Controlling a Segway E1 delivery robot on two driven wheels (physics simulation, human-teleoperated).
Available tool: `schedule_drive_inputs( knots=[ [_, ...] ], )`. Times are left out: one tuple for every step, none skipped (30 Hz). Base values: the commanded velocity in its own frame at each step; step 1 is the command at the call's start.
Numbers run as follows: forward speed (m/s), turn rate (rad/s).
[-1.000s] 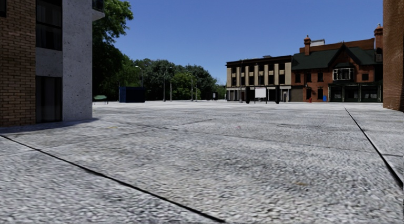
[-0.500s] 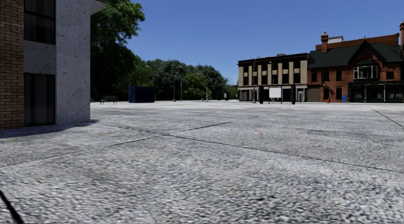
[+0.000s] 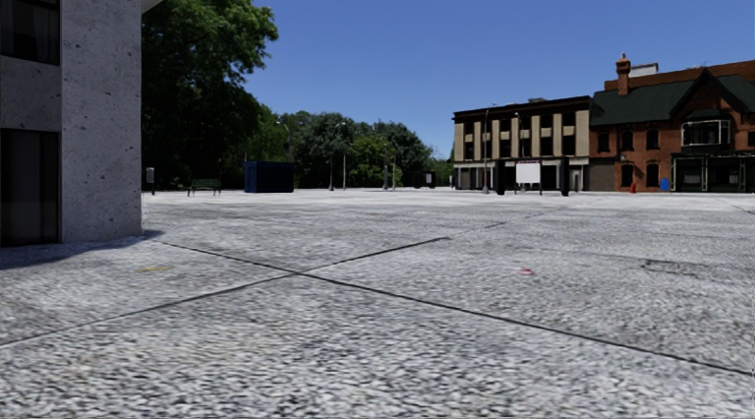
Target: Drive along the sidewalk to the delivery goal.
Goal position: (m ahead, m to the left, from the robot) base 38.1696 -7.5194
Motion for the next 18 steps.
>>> schedule_drive_inputs(
  knots=[
    [2.0, 0.06],
    [2.0, 0.06],
    [2.0, 0.06],
    [2.0, 0.13],
    [2.0, 0.13],
    [2.0, 0.19],
    [2.0, 0.21],
    [2.0, 0.22],
    [2.0, 0.22],
    [2.0, 0.22],
    [2.0, 0.27],
    [2.0, 0.28],
    [2.0, 0.29],
    [2.0, 0.29],
    [2.0, 0.29],
    [2.0, 0.29],
    [2.0, 0.29],
    [2.0, 0.29]
  ],
)
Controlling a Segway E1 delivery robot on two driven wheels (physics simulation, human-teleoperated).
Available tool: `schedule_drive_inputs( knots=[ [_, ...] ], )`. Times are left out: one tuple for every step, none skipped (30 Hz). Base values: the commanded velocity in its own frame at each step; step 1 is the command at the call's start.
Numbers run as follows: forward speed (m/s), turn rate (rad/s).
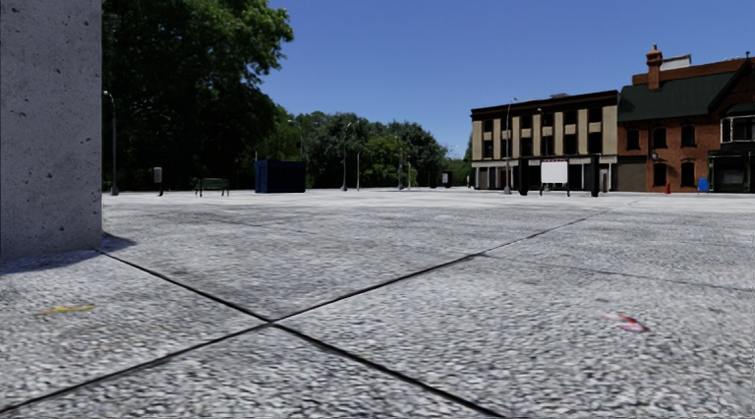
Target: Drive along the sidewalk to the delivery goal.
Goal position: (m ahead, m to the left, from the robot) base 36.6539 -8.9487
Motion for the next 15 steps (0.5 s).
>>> schedule_drive_inputs(
  knots=[
    [2.0, 0.29],
    [2.0, 0.21],
    [2.0, 0.11],
    [2.0, 0.03],
    [2.0, 0.03],
    [2.0, 0.0],
    [2.0, 0.0],
    [2.0, 0.0],
    [2.0, 0.0],
    [2.0, 0.0],
    [2.0, 0.0],
    [2.0, 0.0],
    [2.0, 0.0],
    [2.0, 0.0],
    [2.0, 0.0]
  ],
)
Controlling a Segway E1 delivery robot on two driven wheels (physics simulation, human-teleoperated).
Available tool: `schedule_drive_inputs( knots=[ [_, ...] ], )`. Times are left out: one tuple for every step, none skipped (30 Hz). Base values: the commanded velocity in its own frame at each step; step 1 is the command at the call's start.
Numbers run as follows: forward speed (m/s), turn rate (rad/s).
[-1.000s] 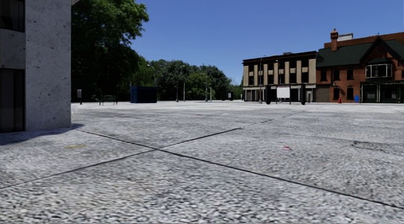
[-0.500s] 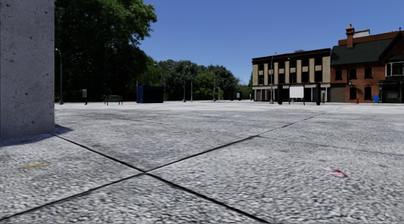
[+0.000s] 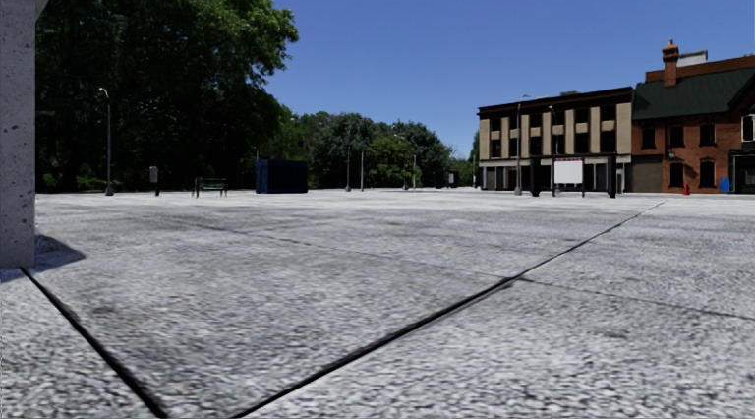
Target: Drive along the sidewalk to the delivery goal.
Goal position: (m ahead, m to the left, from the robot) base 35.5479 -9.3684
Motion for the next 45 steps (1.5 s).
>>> schedule_drive_inputs(
  knots=[
    [2.0, 0.0],
    [2.0, 0.0],
    [2.0, 0.0],
    [2.0, 0.0],
    [2.0, 0.0],
    [2.0, 0.0],
    [2.0, 0.0],
    [2.0, 0.0],
    [2.0, 0.0],
    [2.0, 0.0],
    [2.0, 0.0],
    [2.0, 0.0],
    [2.0, 0.0],
    [2.0, 0.0],
    [2.0, 0.0],
    [2.0, 0.0],
    [2.0, 0.0],
    [2.0, 0.0],
    [2.0, 0.0],
    [2.0, 0.0],
    [2.0, 0.0],
    [2.0, 0.0],
    [2.0, 0.0],
    [2.0, 0.0],
    [2.0, 0.0],
    [2.0, 0.0],
    [2.0, 0.0],
    [2.0, 0.0],
    [2.0, 0.0],
    [2.0, 0.0],
    [2.0, 0.0],
    [2.0, 0.0],
    [2.0, 0.0],
    [2.0, 0.0],
    [2.0, 0.0],
    [2.0, 0.0],
    [2.0, 0.0],
    [2.0, 0.0],
    [2.0, 0.0],
    [2.0, 0.0],
    [2.0, 0.0],
    [2.0, 0.0],
    [2.0, 0.0],
    [2.0, 0.0],
    [2.0, 0.0]
  ],
)
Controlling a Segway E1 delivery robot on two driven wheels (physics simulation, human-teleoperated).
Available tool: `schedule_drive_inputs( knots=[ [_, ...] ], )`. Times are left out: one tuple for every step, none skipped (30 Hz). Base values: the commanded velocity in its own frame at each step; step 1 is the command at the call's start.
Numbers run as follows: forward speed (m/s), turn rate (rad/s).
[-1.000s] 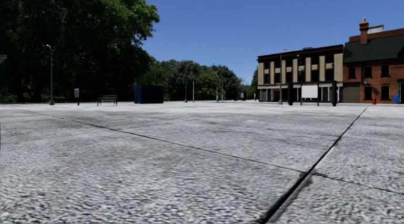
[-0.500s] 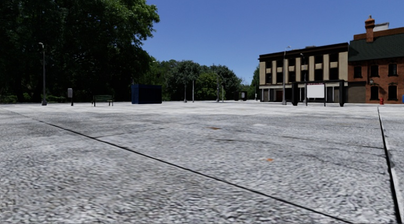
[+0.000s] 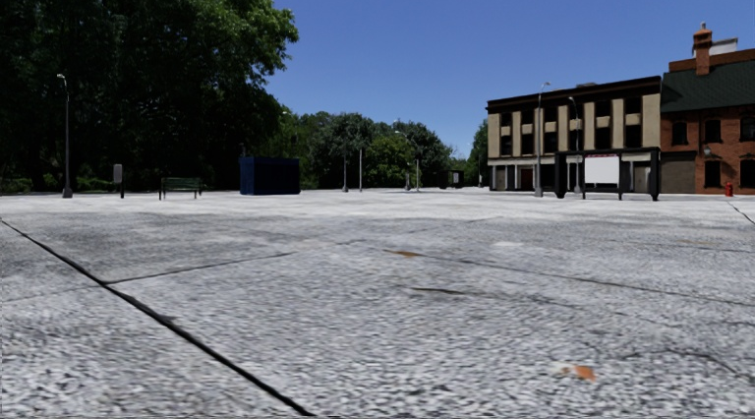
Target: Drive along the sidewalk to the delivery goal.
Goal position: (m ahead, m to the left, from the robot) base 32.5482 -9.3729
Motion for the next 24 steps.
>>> schedule_drive_inputs(
  knots=[
    [2.0, 0.0],
    [2.0, 0.0],
    [2.0, 0.0],
    [2.0, 0.0],
    [2.0, 0.0],
    [2.0, 0.0],
    [2.0, 0.0],
    [2.0, 0.0],
    [2.0, 0.0],
    [2.0, 0.0],
    [2.0, 0.0],
    [2.0, 0.0],
    [2.0, 0.0],
    [2.0, 0.0],
    [2.0, 0.0],
    [2.0, 0.0],
    [2.0, 0.0],
    [2.0, 0.0],
    [2.0, 0.0],
    [2.0, 0.0],
    [2.0, 0.0],
    [2.0, 0.0],
    [2.0, 0.0],
    [2.0, 0.0]
  ],
)
